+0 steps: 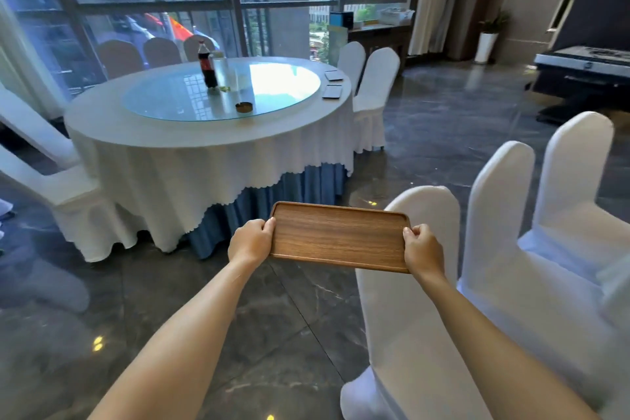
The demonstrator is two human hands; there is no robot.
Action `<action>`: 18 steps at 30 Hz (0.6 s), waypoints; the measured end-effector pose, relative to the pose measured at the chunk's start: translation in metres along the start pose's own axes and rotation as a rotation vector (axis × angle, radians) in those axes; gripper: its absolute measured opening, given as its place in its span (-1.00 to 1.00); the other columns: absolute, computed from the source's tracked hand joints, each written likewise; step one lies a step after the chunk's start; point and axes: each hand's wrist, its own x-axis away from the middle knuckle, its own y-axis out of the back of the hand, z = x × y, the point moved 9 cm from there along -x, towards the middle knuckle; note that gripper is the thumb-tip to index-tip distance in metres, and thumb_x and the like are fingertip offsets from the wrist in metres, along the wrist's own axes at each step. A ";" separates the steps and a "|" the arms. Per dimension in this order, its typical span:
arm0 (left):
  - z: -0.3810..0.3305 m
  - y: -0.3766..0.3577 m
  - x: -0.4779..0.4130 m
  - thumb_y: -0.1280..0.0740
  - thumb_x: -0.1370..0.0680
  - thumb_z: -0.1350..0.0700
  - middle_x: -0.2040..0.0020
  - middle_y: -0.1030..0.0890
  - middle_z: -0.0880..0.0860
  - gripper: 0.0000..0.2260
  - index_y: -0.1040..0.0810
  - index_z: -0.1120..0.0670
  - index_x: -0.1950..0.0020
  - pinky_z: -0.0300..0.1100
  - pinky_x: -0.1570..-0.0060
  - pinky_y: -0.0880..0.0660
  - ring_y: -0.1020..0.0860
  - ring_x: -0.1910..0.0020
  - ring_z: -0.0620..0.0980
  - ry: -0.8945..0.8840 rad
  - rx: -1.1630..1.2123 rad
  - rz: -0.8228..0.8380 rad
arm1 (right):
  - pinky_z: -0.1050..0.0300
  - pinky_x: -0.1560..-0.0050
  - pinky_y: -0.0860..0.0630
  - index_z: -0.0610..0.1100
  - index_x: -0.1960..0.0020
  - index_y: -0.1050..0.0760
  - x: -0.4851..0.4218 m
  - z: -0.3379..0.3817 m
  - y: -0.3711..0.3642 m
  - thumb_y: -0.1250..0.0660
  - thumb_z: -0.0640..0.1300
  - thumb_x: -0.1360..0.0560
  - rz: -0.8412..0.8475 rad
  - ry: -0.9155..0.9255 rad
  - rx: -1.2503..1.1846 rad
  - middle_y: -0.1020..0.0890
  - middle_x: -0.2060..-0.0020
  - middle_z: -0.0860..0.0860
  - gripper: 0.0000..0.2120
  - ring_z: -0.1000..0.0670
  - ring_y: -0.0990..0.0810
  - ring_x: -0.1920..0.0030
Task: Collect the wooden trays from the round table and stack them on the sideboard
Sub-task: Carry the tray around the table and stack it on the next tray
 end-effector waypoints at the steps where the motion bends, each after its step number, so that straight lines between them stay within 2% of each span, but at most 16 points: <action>1: 0.009 0.002 -0.014 -0.08 -0.62 -0.05 0.39 -0.43 -0.01 -0.58 -0.34 0.05 0.42 -0.18 0.40 -0.25 -0.45 0.25 0.05 0.014 0.003 -0.008 | 0.05 0.05 -0.35 -0.25 -0.04 -0.41 -0.010 0.009 -0.016 -0.09 -0.11 -0.61 0.021 0.019 0.005 -0.58 -0.06 -0.25 -0.78 -0.19 -0.50 0.03; 3: 0.024 0.003 -0.046 -0.08 -0.62 -0.04 0.40 -0.42 -0.01 -0.58 -0.32 0.05 0.42 -0.20 0.43 -0.23 -0.44 0.27 0.04 0.031 0.006 -0.022 | 0.04 0.05 -0.37 -0.22 -0.03 -0.40 -0.035 0.027 -0.047 -0.08 -0.10 -0.62 0.045 0.052 0.012 -0.59 -0.05 -0.23 -0.79 -0.14 -0.49 0.06; 6: 0.037 0.002 -0.105 -0.08 -0.62 -0.04 0.40 -0.42 -0.01 -0.58 -0.34 0.06 0.42 -0.18 0.42 -0.24 -0.44 0.28 0.05 0.045 0.013 -0.035 | -0.01 0.01 -0.44 -0.24 -0.14 -0.41 -0.083 0.052 -0.092 -0.07 -0.08 -0.62 0.065 0.075 -0.005 -0.58 -0.05 -0.21 -0.73 -0.08 -0.47 0.07; 10: 0.030 0.002 -0.205 -0.07 -0.63 -0.03 0.40 -0.42 -0.01 -0.58 -0.36 0.07 0.40 -0.15 0.24 -0.28 -0.42 0.28 0.04 0.044 0.005 -0.042 | 0.08 0.09 -0.31 -0.27 -0.14 -0.42 -0.162 0.091 -0.142 -0.09 -0.09 -0.61 0.069 0.081 -0.029 -0.59 -0.07 -0.22 -0.72 -0.13 -0.47 0.05; 16: 0.003 -0.003 -0.341 -0.04 -0.63 -0.04 0.39 -0.44 0.01 -0.56 -0.34 0.06 0.42 -0.10 0.20 -0.34 -0.45 0.27 0.06 0.031 -0.024 -0.010 | 0.08 0.09 -0.30 -0.26 -0.16 -0.42 -0.278 0.148 -0.193 -0.08 -0.07 -0.61 0.049 0.079 -0.030 -0.59 -0.09 -0.21 -0.70 -0.18 -0.50 -0.03; 18: -0.007 -0.010 -0.383 -0.04 -0.63 -0.04 0.32 -0.49 0.06 -0.56 -0.35 0.05 0.41 -0.11 0.18 -0.36 -0.46 0.24 0.09 0.018 -0.034 0.010 | 0.09 0.10 -0.28 -0.27 -0.16 -0.42 -0.313 0.158 -0.205 -0.09 -0.08 -0.61 0.035 0.066 -0.039 -0.59 -0.07 -0.21 -0.71 -0.12 -0.46 0.06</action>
